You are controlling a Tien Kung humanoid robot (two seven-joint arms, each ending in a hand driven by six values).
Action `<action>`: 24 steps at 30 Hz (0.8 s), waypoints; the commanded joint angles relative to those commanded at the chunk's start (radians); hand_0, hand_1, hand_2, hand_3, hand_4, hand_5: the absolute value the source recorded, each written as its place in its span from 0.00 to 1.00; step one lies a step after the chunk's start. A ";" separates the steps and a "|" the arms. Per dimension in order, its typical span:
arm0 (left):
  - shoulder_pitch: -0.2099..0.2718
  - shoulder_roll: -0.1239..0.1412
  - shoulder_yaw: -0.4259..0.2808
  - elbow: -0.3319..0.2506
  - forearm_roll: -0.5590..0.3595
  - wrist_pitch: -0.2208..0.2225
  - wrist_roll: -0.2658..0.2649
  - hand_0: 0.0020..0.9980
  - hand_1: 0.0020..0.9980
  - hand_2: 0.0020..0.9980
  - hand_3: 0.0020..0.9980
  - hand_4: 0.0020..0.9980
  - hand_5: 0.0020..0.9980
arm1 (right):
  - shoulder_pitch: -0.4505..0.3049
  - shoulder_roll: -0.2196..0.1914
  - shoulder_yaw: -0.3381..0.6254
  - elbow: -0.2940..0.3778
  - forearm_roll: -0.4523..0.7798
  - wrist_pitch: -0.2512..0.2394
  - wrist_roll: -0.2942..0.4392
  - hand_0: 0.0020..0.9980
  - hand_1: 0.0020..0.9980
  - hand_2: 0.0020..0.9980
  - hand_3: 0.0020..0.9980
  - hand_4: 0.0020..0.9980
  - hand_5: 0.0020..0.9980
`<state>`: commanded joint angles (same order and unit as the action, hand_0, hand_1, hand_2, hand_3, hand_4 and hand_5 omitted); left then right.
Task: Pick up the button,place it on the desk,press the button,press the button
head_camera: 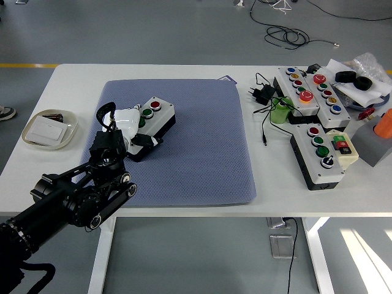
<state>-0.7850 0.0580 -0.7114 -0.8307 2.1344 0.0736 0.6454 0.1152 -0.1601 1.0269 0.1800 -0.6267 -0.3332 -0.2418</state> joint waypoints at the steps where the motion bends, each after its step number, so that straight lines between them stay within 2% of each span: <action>1: 0.000 0.001 0.001 0.003 0.007 -0.004 0.000 0.48 0.50 0.56 0.87 0.82 0.07 | 0.000 0.000 0.000 0.000 0.001 0.000 0.000 0.79 0.80 0.82 0.75 0.41 0.48; 3: 0.000 0.003 0.003 0.005 0.014 -0.008 0.000 0.48 0.50 0.56 0.87 0.82 0.07 | 0.000 0.000 0.000 0.000 0.001 0.000 0.001 0.79 0.80 0.82 0.75 0.41 0.48; 4: 0.001 0.005 0.004 0.005 0.021 -0.006 0.000 0.44 0.44 0.40 0.69 0.79 0.00 | 0.001 0.000 0.001 0.000 0.001 0.000 0.001 0.79 0.80 0.82 0.75 0.41 0.48; 8: 0.008 0.012 0.006 -0.002 0.041 0.004 0.000 0.44 0.44 0.40 0.69 0.79 0.00 | 0.001 0.000 0.001 0.000 0.003 -0.001 0.001 0.79 0.80 0.82 0.75 0.41 0.48; 9: 0.010 0.016 0.006 -0.008 0.043 0.011 0.000 0.31 0.30 0.24 0.43 0.64 0.00 | 0.001 0.000 0.002 0.000 0.002 -0.001 0.001 0.79 0.80 0.82 0.75 0.41 0.48; 14: 0.021 0.031 0.002 -0.038 0.045 0.056 0.000 0.31 0.30 0.24 0.43 0.64 0.00 | 0.001 0.001 0.003 0.000 0.003 -0.002 0.001 0.79 0.80 0.82 0.75 0.41 0.48; 15: 0.022 0.036 0.001 -0.046 0.039 0.072 -0.016 0.31 0.30 0.24 0.43 0.64 0.00 | 0.001 0.001 0.004 0.000 0.002 -0.002 0.001 0.79 0.80 0.82 0.75 0.41 0.48; 16: 0.022 0.041 0.000 -0.054 0.034 0.094 -0.041 0.25 0.26 0.20 0.37 0.59 0.00 | 0.001 0.001 0.005 0.000 0.001 -0.002 0.000 0.79 0.80 0.82 0.75 0.41 0.48; 19: 0.025 0.055 -0.005 -0.072 0.028 0.152 -0.127 0.25 0.26 0.20 0.37 0.59 0.00 | 0.002 0.001 0.006 0.000 -0.001 -0.002 0.000 0.79 0.80 0.82 0.75 0.41 0.48; 21: 0.026 0.064 -0.008 -0.083 0.022 0.212 -0.204 0.25 0.26 0.20 0.37 0.59 0.00 | 0.002 0.001 0.007 0.000 -0.001 -0.001 0.000 0.79 0.80 0.82 0.75 0.41 0.48; 22: 0.027 0.070 -0.009 -0.091 0.018 0.238 -0.247 0.24 0.23 0.17 0.31 0.51 0.00 | 0.003 0.001 0.007 0.000 -0.001 -0.001 0.000 0.79 0.80 0.82 0.75 0.41 0.48; 24: 0.028 0.079 -0.011 -0.101 0.002 0.257 -0.305 0.24 0.23 0.17 0.31 0.51 0.00 | 0.003 0.001 0.006 0.000 0.001 -0.001 0.001 0.79 0.80 0.82 0.75 0.41 0.48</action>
<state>-0.7571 0.1374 -0.7220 -0.9316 2.1364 0.3310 0.3407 0.1183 -0.1589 1.0333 0.1800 -0.6257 -0.3345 -0.2411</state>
